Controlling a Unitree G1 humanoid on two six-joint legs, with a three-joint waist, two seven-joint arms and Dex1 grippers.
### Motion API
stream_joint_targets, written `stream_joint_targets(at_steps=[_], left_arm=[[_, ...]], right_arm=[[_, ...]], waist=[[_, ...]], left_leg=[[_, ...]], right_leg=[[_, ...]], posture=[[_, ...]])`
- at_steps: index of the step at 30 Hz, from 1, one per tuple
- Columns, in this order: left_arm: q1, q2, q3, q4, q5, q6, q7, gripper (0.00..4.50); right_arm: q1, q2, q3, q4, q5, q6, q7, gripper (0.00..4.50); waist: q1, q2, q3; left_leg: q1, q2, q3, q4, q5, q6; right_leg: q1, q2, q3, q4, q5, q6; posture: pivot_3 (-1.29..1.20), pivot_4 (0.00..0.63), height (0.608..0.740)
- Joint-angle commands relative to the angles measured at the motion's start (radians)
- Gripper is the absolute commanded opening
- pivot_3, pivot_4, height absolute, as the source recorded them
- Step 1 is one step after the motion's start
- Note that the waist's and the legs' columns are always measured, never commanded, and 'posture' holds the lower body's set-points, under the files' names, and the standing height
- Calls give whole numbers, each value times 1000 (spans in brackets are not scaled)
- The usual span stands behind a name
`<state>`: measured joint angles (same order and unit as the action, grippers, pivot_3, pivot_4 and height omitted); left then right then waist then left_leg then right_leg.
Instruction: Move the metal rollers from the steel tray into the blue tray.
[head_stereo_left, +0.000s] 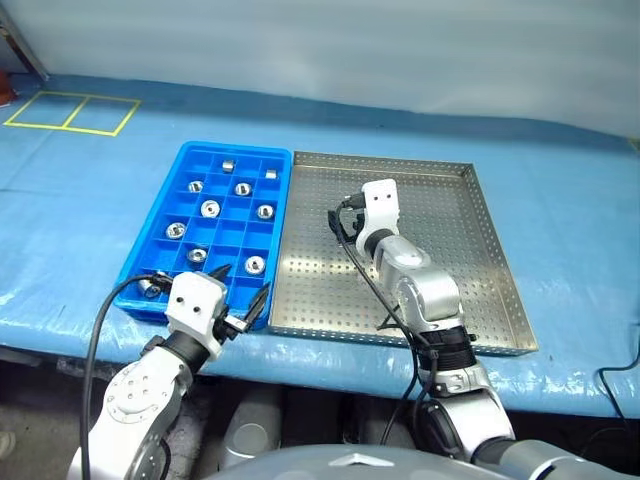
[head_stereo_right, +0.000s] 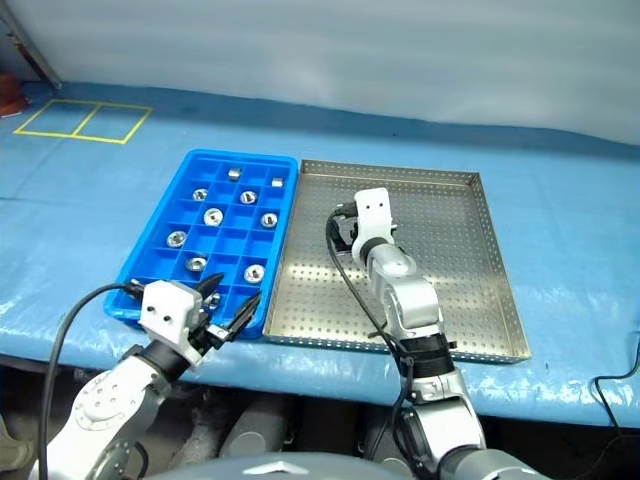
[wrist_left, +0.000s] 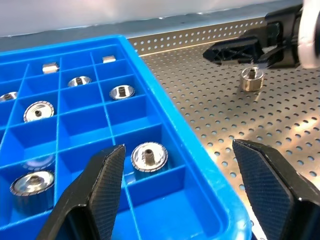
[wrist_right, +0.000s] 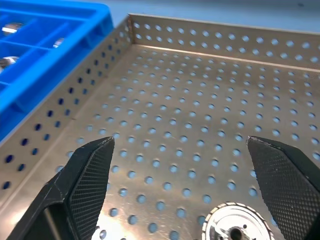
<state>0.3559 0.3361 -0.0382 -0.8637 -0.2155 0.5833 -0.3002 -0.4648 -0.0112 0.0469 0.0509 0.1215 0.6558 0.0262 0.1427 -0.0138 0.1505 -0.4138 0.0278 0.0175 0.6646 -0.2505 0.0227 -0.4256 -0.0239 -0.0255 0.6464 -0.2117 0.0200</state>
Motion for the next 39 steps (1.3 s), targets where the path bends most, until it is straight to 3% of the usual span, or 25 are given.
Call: stream_joint_targets(at_steps=[1,8,17,24,32,39], left_arm=[[-11,-2,-26,-2,-8,-10,-3,3731],[-13,-10,-56,-6,-3,-8,11,3731],[1,-13,-56,-18,5,-9,30,3731],[27,-28,-46,-32,29,-19,70,3731],[93,-57,-16,-60,54,-40,128,3731],[171,-92,4,-86,88,-72,180,3731]], right_arm=[[-16,9,-30,43,-9,-56,-18,4476],[35,-2,-41,96,-31,-83,-23,4476],[75,21,8,-36,-31,-7,11,1694],[-46,47,91,-112,-26,22,80,1700],[-181,113,175,2,-29,-28,169,1700],[-230,174,192,162,-18,-115,235,1700]], waist=[[-6,0,0],[-13,0,0],[-14,1,0],[-12,3,2],[20,3,2],[94,3,2]], left_leg=[[0,0,0,0,0,0],[1,0,0,-1,0,0],[1,1,1,-1,0,0],[1,2,2,-1,0,0],[0,1,0,-4,0,0],[0,1,1,-4,0,0]], right_leg=[[0,0,0,0,0,0],[0,0,1,0,0,0],[0,0,2,0,-1,1],[-1,1,2,0,-1,2],[-2,1,1,0,-1,2],[-2,0,0,-1,-2,3]], posture=[[317,150,740],[333,150,740],[361,150,740],[415,150,740],[505,150,740],[591,150,740]])
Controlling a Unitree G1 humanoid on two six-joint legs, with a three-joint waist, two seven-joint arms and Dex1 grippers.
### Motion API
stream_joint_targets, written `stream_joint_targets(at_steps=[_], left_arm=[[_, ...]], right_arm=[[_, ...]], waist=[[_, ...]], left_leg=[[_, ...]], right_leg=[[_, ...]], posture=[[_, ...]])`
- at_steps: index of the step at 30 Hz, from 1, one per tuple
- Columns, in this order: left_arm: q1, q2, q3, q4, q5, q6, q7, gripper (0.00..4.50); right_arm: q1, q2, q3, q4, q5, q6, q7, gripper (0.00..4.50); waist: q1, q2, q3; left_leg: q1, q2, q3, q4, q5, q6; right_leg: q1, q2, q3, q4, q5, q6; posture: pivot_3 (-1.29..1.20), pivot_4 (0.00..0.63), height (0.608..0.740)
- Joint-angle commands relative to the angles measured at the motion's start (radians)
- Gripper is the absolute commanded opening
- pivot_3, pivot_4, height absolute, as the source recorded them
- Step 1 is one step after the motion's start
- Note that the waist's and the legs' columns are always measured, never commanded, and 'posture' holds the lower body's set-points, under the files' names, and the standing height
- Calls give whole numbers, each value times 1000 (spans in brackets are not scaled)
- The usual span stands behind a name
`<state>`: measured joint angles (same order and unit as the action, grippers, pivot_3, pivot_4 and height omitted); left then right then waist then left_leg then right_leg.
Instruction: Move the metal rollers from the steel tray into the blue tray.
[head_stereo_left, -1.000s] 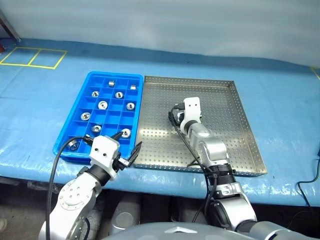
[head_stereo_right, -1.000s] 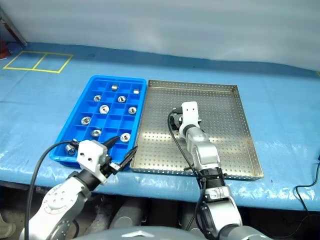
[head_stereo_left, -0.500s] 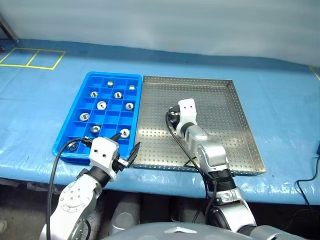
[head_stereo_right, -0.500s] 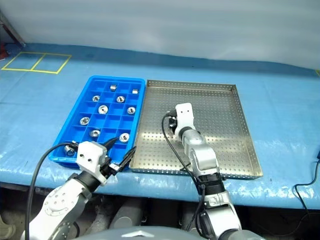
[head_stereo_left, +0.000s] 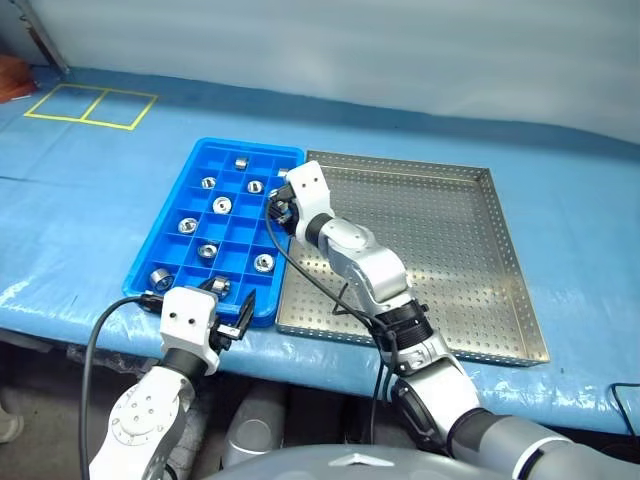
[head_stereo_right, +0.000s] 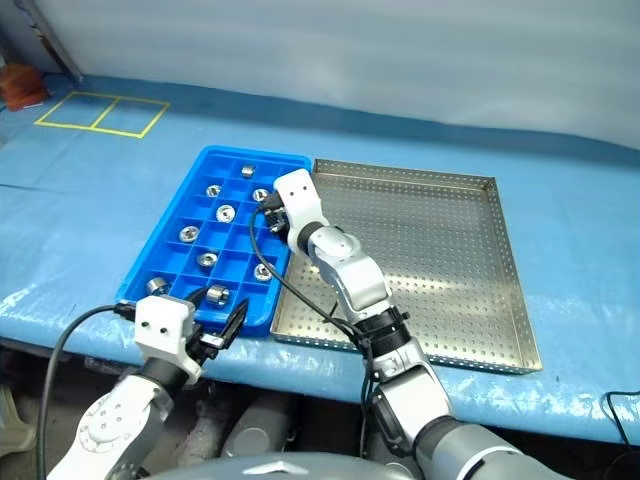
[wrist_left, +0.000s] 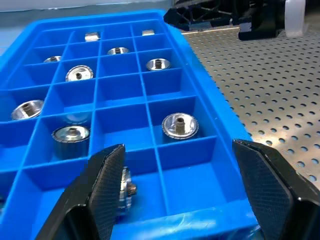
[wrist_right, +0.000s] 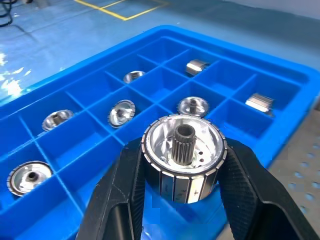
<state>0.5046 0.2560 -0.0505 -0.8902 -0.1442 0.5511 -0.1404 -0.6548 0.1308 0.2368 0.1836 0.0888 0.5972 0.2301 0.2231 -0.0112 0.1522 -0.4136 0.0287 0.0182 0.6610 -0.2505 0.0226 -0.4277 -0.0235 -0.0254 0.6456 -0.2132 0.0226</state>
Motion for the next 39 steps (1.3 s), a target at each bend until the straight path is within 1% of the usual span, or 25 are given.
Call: stream_joint_targets(at_steps=[1,8,14,19,28,30,35,36,39], left_arm=[[31,-16,18,-63,20,-44,24,3731],[63,-26,5,-72,35,-64,33,3731],[66,-15,8,-66,26,-74,13,3731],[43,-8,10,-49,18,-72,-10,3731],[-4,-3,10,-25,6,-58,-37,3731],[-10,-4,9,-23,5,-55,-41,3731],[-22,-1,7,-20,0,-48,-47,3731],[-28,2,6,-18,-1,-45,-51,3731],[-50,15,9,-14,-6,-36,-67,3731]], right_arm=[[-44,36,3,45,15,-66,39,1700],[-64,42,-12,149,9,-122,53,1700],[-56,17,-31,174,-4,-135,36,1700],[-34,-4,-38,144,-6,-119,31,1700],[9,-58,-53,52,-4,-60,31,1700],[17,-63,-53,43,-2,-45,35,2457],[38,-67,-36,-16,-6,-13,42,4096],[45,-71,-34,-46,-2,-3,47,4366],[66,-88,-36,-137,9,34,54,4366]], waist=[[26,0,0],[130,0,0],[196,0,0],[220,0,0],[227,0,0],[227,0,0],[217,0,0],[214,0,0],[203,0,0]], left_leg=[[0,0,0,0,0,0],[-2,0,1,0,0,0],[-3,0,3,0,-1,-2],[-3,0,3,0,-2,-3],[-4,0,3,0,-2,-3],[-4,0,3,0,-2,-3],[-4,0,2,0,-2,-3],[-4,0,2,0,-2,-3],[-5,0,2,1,-2,-3]], right_leg=[[0,0,0,0,0,0],[-2,0,-3,0,-1,-2],[-3,0,-5,-1,-2,-2],[-3,0,-7,-2,-2,-2],[-3,1,-8,-1,-2,-2],[-3,1,-9,-1,-2,-3],[-3,1,-9,-1,-2,-3],[-3,1,-9,-1,-2,-3],[-3,1,-9,-1,-2,-3]], posture=[[601,150,740],[617,150,740],[584,150,740],[554,150,740],[506,150,740],[499,150,740],[481,150,740],[473,150,740],[430,150,740]])
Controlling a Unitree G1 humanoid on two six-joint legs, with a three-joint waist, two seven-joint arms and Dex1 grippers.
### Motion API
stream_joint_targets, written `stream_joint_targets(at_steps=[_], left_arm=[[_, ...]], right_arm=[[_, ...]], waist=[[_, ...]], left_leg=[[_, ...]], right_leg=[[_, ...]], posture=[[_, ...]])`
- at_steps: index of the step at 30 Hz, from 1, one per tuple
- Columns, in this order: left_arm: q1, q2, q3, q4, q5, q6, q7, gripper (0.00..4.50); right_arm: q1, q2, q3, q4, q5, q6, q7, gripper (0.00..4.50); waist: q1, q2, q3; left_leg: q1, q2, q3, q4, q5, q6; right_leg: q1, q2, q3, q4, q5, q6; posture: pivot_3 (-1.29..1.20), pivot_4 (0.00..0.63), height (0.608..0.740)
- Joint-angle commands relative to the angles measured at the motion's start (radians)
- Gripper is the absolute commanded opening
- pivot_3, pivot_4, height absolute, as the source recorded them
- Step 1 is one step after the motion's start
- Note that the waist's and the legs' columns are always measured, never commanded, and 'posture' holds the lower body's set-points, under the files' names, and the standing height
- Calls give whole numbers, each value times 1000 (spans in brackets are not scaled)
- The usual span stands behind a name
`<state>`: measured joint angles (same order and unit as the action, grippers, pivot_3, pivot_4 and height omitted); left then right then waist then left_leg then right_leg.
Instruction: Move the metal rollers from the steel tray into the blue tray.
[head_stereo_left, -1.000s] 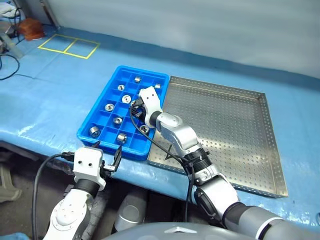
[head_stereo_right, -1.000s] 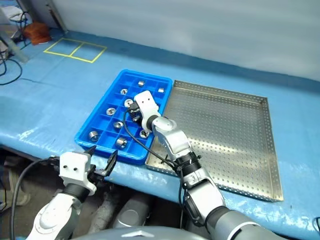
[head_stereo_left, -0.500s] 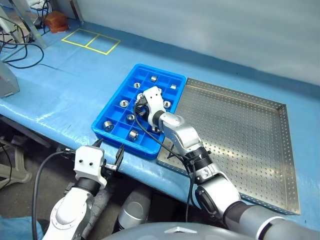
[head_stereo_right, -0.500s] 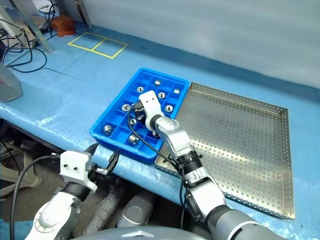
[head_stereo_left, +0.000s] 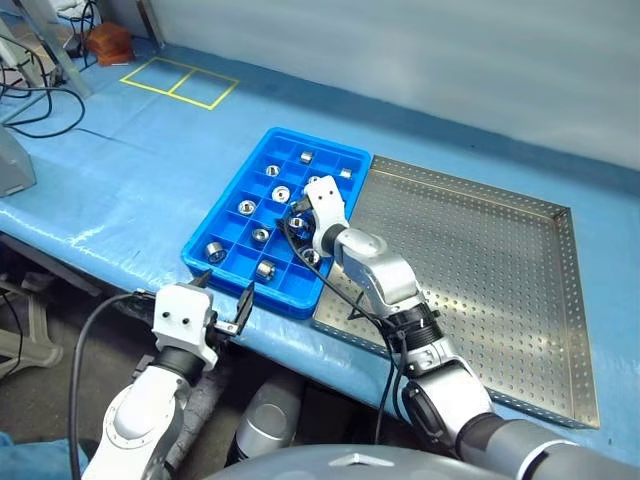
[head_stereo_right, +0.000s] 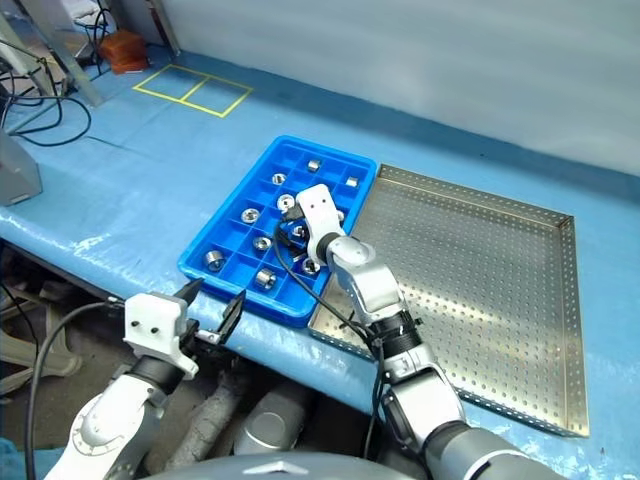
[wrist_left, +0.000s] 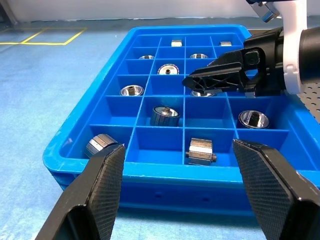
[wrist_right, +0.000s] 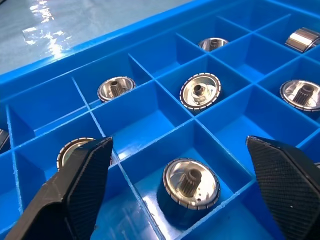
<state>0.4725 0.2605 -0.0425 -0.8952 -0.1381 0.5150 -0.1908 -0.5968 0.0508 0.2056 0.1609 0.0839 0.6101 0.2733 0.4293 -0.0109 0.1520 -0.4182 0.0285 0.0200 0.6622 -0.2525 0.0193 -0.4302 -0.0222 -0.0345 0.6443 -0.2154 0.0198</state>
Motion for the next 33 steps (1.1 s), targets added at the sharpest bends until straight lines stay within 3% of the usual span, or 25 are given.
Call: stream_joint_targets(at_steps=[1,6,10,16,22,25,33], left_arm=[[-30,18,5,-4,-13,4,-24,3731],[-145,59,34,48,-20,25,-62,3731],[-281,83,57,133,-31,19,-89,3731],[-460,108,3,277,-22,7,-148,3731],[-519,103,-33,354,0,6,-155,3731],[-520,92,-32,378,33,25,-110,3731],[-511,40,-30,390,42,27,-58,3731]], right_arm=[[18,-18,-8,-152,18,39,13,4366],[93,-91,-38,-349,29,122,15,4366],[195,-171,-57,-491,26,179,10,4366],[345,-233,-106,-647,34,247,-14,4366],[448,-245,-120,-758,40,287,-38,4366],[486,-242,-116,-791,44,297,-47,4366],[535,-253,-91,-824,55,312,-45,4366]], waist=[[-7,0,0],[-40,1,-1],[-95,3,-2],[-243,3,-3],[-394,3,-3],[-420,3,-3],[-416,3,-2]], left_leg=[[0,0,0,0,0,0],[0,0,-1,1,0,0],[0,-1,-1,3,0,0],[1,-2,-3,4,0,0],[6,-1,-3,2,0,1],[7,0,-2,2,0,1],[8,1,0,4,2,3]], right_leg=[[0,0,0,0,0,0],[1,0,-1,0,0,0],[3,-1,-1,0,0,0],[5,-1,1,0,2,0],[6,-1,7,2,4,-4],[6,1,8,3,3,-3],[5,0,15,6,3,4]], posture=[[412,150,740],[317,150,740],[199,150,740],[80,150,740],[36,150,740],[38,150,740],[50,150,740]])
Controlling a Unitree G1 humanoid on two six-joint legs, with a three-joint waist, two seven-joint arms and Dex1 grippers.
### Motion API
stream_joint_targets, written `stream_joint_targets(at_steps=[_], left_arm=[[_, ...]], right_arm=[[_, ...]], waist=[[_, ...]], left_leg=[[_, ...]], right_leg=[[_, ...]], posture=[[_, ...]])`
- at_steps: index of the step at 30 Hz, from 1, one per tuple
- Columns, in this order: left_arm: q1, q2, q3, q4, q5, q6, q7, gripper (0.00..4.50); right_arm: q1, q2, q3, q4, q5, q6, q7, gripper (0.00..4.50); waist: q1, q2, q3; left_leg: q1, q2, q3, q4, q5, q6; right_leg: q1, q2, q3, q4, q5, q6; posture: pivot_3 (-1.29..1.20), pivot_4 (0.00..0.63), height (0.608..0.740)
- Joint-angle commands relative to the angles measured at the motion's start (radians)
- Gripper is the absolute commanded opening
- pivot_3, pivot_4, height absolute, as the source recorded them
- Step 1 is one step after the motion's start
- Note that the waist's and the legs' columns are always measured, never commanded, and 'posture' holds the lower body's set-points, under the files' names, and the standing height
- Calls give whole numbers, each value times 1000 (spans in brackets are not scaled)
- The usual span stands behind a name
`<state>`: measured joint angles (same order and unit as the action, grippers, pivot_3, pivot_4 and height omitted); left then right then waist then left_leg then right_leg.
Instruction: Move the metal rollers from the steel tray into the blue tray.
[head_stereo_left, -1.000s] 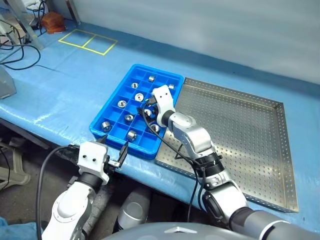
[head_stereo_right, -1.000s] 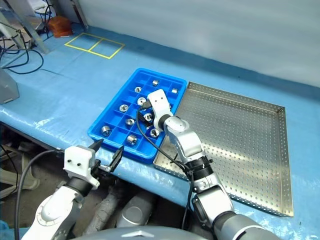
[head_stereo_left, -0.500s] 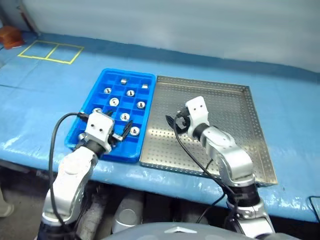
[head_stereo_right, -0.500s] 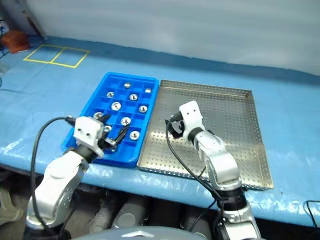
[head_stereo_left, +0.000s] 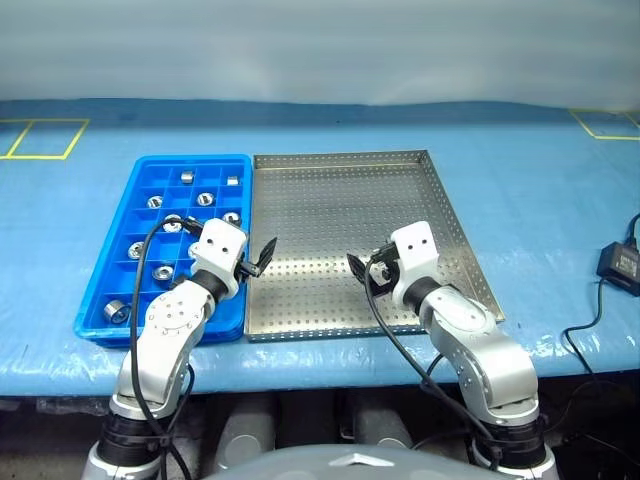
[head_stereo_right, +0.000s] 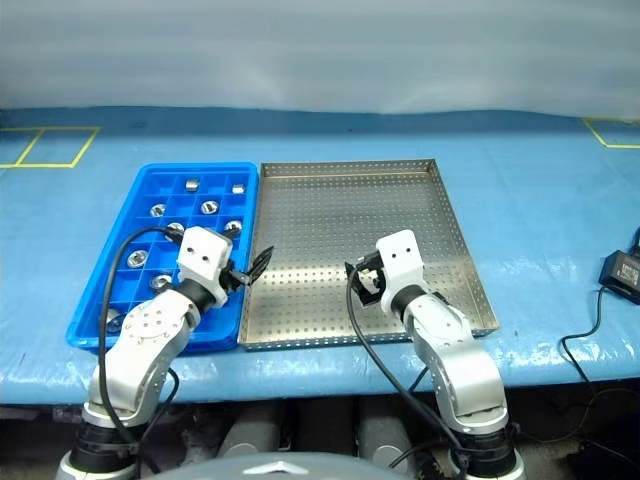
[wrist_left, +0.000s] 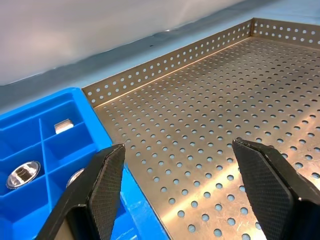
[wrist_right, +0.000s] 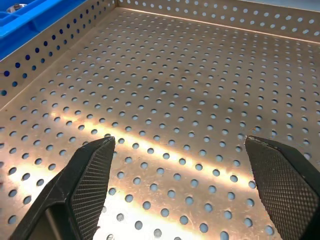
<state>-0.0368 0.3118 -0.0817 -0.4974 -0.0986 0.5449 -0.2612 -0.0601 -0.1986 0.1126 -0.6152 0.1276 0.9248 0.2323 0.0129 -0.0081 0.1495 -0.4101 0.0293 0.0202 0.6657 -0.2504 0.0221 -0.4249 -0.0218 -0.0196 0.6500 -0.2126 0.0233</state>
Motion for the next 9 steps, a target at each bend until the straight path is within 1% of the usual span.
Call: stream_joint_targets(at_steps=[1,9], left_arm=[[1,-17,8,-9,1,-4,13,3731],[-7,-31,10,-3,-2,-10,13,3731]], right_arm=[[-1,-2,2,-47,12,-1,-5,4366],[5,-1,-4,-43,15,0,-7,4366]], waist=[[0,0,0],[3,-1,0]], left_leg=[[0,0,1,0,0,0],[0,-2,5,1,2,4]], right_leg=[[0,-1,1,0,0,1],[-1,-3,6,-1,1,2]], posture=[[58,150,740],[64,150,740]])
